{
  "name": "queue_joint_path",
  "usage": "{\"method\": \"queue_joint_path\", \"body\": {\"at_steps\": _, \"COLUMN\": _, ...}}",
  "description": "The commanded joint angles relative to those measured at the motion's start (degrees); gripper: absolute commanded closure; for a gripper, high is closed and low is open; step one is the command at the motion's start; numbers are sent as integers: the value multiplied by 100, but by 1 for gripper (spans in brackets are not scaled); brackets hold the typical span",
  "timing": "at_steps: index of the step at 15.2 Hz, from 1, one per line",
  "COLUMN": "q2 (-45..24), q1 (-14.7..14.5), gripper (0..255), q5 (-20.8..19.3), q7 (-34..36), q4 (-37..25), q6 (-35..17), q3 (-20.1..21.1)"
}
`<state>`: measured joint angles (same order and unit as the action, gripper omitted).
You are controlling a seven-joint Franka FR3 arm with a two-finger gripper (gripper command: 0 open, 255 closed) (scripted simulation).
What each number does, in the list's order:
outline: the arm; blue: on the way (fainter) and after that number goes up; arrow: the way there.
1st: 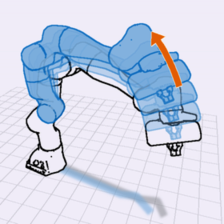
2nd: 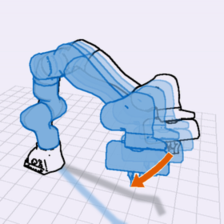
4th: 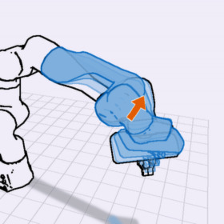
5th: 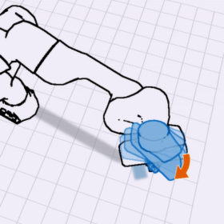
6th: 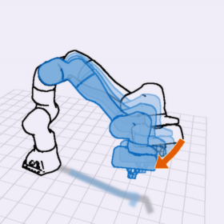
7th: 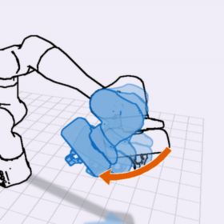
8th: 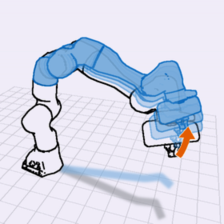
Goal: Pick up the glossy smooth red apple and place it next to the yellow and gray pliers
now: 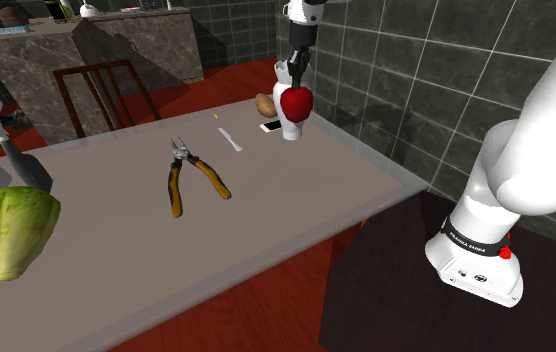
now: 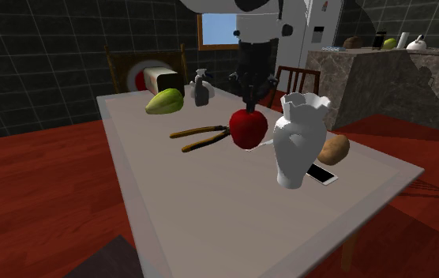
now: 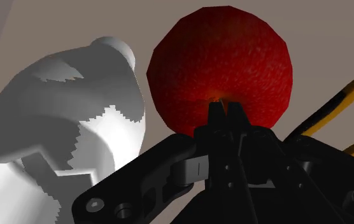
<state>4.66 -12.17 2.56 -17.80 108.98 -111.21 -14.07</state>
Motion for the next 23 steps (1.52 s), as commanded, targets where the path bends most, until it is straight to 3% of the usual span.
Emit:
{"method": "queue_joint_path", "body": {"at_steps": 1, "q2": -442, "q1": -14, "gripper": 255, "q5": 114, "q7": -29, "q4": -372, "q6": -58, "q3": -7}}
{"method": "queue_joint_path", "body": {"at_steps": 9, "q2": -2405, "q1": 101, "gripper": 255, "q5": 584, "q7": -104, "q4": -2530, "q6": 198, "q3": 45}}
{"method": "queue_joint_path", "body": {"at_steps": 12, "q2": -3253, "q1": 217, "gripper": 255, "q5": 734, "q7": -78, "q4": -3647, "q6": 479, "q3": 99}}
{"method": "queue_joint_path", "body": {"at_steps": 15, "q2": -4286, "q1": 394, "gripper": 255, "q5": 866, "q7": 4, "q4": -5162, "q6": 958, "q3": 175}}
{"method": "queue_joint_path", "body": {"at_steps": 23, "q2": -4208, "q1": 327, "gripper": 255, "q5": 874, "q7": -63, "q4": -4413, "q6": 293, "q3": 184}}
